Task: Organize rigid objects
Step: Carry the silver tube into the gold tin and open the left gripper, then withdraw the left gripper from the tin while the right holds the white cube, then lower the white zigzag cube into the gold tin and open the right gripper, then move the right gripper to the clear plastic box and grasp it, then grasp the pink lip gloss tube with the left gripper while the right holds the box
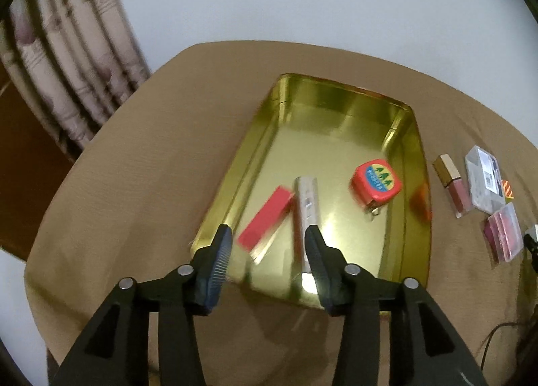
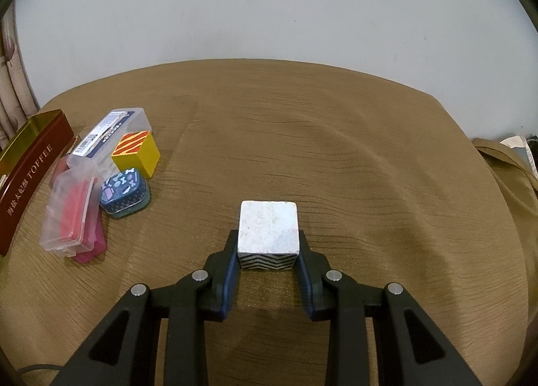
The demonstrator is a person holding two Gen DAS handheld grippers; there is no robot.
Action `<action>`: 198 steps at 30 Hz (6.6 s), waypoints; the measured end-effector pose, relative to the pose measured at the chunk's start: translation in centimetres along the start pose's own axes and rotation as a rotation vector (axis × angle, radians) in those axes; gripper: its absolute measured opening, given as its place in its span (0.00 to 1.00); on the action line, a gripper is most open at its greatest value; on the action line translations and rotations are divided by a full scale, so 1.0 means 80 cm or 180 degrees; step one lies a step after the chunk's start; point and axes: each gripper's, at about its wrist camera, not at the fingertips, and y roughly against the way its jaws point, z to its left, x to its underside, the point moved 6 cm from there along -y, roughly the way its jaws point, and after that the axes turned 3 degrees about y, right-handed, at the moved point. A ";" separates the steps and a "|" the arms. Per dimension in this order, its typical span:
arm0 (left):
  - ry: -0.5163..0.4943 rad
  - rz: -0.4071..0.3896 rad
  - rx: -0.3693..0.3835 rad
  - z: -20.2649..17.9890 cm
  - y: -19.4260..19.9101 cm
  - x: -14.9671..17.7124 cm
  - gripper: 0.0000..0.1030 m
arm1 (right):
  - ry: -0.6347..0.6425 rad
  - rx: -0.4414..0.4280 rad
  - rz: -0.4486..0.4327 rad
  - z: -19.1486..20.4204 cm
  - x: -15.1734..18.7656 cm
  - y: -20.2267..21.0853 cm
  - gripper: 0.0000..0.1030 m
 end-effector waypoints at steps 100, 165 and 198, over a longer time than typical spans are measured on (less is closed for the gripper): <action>0.0961 0.0111 -0.0213 0.090 0.004 -0.011 0.71 | 0.0846 -0.1016 -0.0267 0.317 -0.068 0.103 0.52; -0.0395 -0.0095 0.0312 -0.088 0.055 0.000 0.74 | -0.0179 0.0255 -0.0011 0.035 -0.023 0.018 0.52; -0.0055 0.0744 0.0680 -0.280 -0.090 -0.037 0.27 | -0.0262 0.0131 0.0040 0.040 -0.018 0.014 0.54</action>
